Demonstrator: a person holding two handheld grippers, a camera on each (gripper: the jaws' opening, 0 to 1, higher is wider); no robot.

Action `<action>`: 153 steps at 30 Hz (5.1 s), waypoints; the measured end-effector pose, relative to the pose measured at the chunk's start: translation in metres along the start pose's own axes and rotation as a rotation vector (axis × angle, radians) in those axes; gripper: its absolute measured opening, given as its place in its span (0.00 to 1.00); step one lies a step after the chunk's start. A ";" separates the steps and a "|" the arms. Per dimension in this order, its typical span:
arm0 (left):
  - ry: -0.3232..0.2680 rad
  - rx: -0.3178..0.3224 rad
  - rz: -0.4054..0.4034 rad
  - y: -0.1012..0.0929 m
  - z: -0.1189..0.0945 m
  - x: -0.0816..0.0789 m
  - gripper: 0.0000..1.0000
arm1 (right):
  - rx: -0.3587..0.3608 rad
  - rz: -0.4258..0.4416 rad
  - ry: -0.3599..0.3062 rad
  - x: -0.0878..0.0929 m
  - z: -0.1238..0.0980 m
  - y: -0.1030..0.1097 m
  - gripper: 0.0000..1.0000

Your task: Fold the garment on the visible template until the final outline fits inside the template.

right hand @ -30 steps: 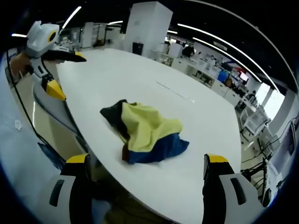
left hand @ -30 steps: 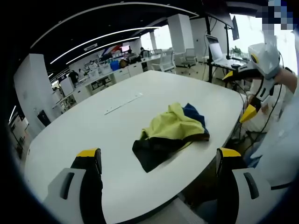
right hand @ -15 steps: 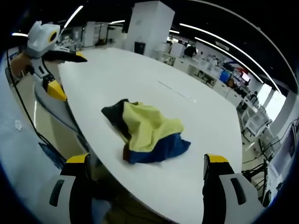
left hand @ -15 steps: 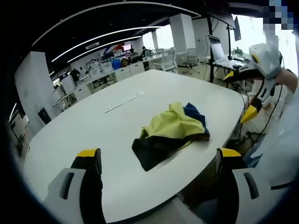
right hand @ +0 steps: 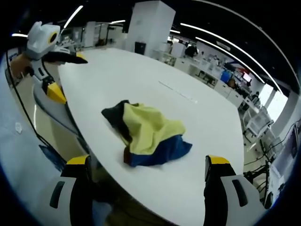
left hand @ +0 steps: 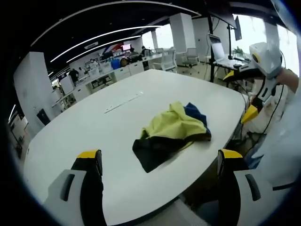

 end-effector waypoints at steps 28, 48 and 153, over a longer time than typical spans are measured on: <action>0.014 0.005 0.015 0.008 0.007 -0.001 1.00 | 0.006 0.025 -0.015 -0.006 0.005 -0.005 1.00; 0.032 -0.008 0.024 0.012 0.008 0.005 1.00 | -0.005 0.010 -0.009 -0.007 0.008 -0.004 1.00; 0.015 0.174 0.461 -0.014 0.102 0.013 0.56 | -0.101 0.119 0.037 0.044 0.064 0.007 0.77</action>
Point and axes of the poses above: the point that each gripper's makers call its tool centre point, and the gripper's own axes: z roughly forward along the fingers, y roughly to its left, x roughly out of its underside, the point moved 4 cm from there along -z, roughly backward along the fingers
